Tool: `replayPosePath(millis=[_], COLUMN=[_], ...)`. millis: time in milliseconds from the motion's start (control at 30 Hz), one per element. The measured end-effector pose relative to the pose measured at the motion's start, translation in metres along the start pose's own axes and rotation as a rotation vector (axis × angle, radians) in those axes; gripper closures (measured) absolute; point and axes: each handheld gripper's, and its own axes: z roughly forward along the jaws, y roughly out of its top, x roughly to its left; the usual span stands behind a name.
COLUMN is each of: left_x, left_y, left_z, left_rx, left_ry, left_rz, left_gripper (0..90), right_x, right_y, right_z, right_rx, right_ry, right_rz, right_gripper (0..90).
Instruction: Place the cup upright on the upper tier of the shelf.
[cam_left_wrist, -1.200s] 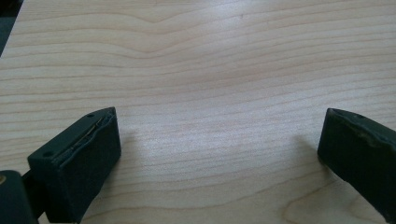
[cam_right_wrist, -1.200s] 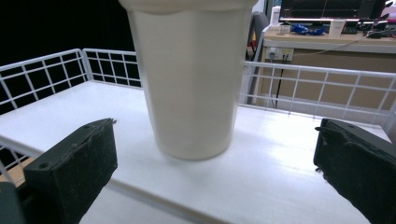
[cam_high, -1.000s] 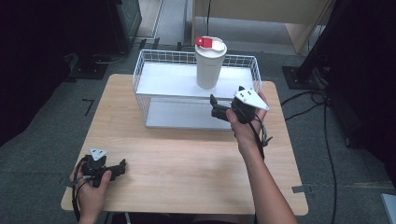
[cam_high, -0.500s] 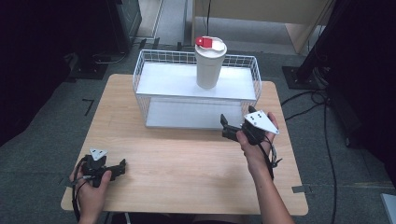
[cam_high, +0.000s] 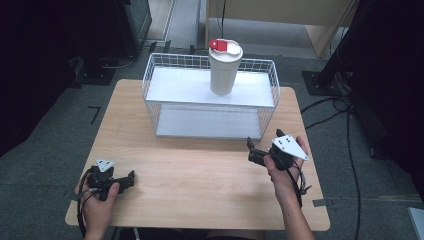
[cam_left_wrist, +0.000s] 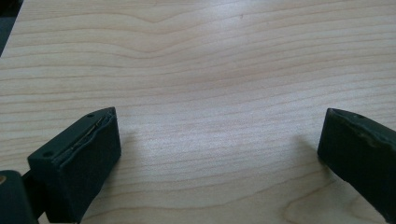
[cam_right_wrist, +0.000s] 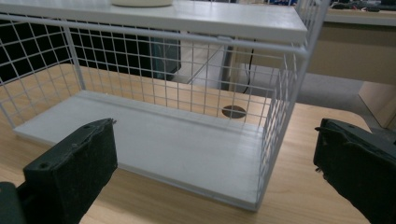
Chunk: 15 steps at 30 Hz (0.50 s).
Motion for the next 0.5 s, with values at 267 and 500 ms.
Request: replayPosePath(millis=[267,500], left_x=[0.000,0.000], left_y=[0.000,0.000], left_z=[0.000,0.000], left_rx=[-0.001,-0.001], left_ry=[0.000,0.000], left_rz=[-0.001,0.000], left_gripper=[0.0,0.0], right_x=[-0.012,-0.024], right_y=[-0.024,-0.045], right_z=[-0.011,-0.020], right_rx=[0.037,0.074], right_ry=[-0.029,-0.060], right_rz=[0.002,0.027], right_gripper=[0.0,0.0])
